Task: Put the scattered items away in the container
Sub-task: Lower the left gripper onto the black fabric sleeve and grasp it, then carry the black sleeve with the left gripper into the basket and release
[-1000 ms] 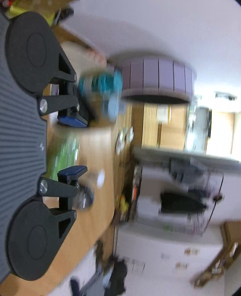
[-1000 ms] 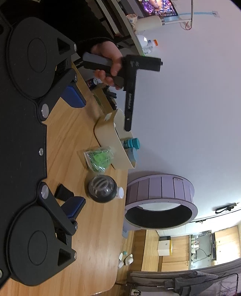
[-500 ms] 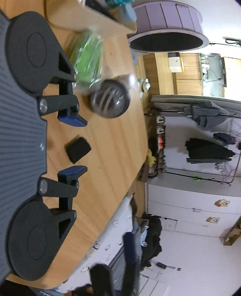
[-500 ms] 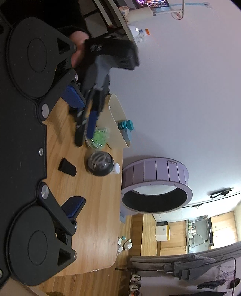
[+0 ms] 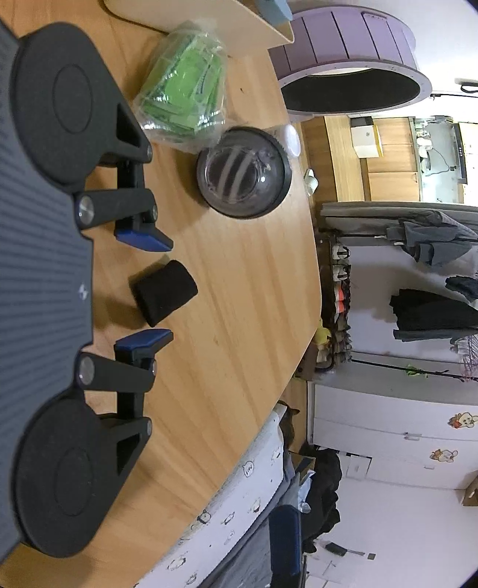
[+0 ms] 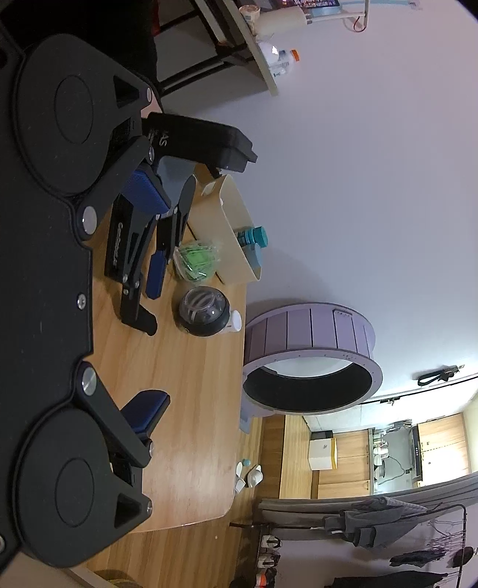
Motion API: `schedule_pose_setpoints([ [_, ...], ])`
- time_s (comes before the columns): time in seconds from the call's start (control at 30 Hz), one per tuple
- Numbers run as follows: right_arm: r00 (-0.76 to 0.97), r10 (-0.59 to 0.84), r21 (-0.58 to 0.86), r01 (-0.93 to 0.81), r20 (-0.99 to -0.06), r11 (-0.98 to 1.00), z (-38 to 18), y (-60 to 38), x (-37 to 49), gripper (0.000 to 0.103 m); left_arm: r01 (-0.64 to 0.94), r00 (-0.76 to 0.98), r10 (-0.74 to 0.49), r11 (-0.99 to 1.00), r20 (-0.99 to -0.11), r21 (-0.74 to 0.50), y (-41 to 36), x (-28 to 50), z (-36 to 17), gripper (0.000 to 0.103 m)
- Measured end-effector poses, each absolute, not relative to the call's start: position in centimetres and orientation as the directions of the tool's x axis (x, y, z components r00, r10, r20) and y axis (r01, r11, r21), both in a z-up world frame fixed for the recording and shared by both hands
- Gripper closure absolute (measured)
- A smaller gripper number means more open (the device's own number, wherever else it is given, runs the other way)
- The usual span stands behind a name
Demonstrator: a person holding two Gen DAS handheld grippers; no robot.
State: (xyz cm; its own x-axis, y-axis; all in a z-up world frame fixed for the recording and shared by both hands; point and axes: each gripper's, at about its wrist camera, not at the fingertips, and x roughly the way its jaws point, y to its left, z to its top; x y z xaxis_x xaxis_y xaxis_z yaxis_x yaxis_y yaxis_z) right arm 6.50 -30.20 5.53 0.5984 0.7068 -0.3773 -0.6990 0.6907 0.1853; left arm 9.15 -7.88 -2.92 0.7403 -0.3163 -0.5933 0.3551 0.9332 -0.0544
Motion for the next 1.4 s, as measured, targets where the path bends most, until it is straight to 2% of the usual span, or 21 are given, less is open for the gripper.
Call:
schedule_pose_setpoints([
  [0.17,0.604,0.707,0.188,-0.696,-0.367,0.693,5.6,-30.5,6.4,0.0,0.364,0.749,-0.304,0.931,-0.588,-0.019,-8.9,9.4,-3.5,0.059],
  [0.4,0.608,0.707,0.189,-0.695,-0.361,0.694,5.7,-30.6,6.2,0.0,0.38,0.758,-0.33,0.924,-0.562,-0.031,-8.3,9.1,-3.3,0.078],
  [0.63,0.604,0.713,0.19,-0.7,-0.356,0.688,5.8,-30.3,6.2,0.0,0.361,0.792,-0.325,0.932,-0.517,-0.033,-6.7,8.0,-1.5,0.079],
  [0.83,0.596,0.722,0.194,-0.708,-0.352,0.679,5.9,-29.6,6.2,0.0,0.302,0.852,-0.296,0.952,-0.432,-0.056,-3.2,6.7,2.1,0.079],
  [1.07,0.568,0.75,0.207,-0.733,-0.34,0.649,6.1,-27.7,6.5,0.0,0.148,0.917,-0.161,0.987,-0.365,-0.065,2.7,6.0,5.0,0.079],
  [1.3,0.533,0.773,0.215,-0.757,-0.345,0.617,5.8,-25.3,6.6,0.0,-0.035,0.919,0.008,0.997,-0.393,-0.062,9.0,7.3,4.5,0.079],
  [1.4,0.523,0.776,0.214,-0.762,-0.354,0.611,5.7,-24.7,6.6,0.0,-0.108,0.905,0.08,0.993,-0.418,-0.045,10.4,8.2,3.6,0.075],
])
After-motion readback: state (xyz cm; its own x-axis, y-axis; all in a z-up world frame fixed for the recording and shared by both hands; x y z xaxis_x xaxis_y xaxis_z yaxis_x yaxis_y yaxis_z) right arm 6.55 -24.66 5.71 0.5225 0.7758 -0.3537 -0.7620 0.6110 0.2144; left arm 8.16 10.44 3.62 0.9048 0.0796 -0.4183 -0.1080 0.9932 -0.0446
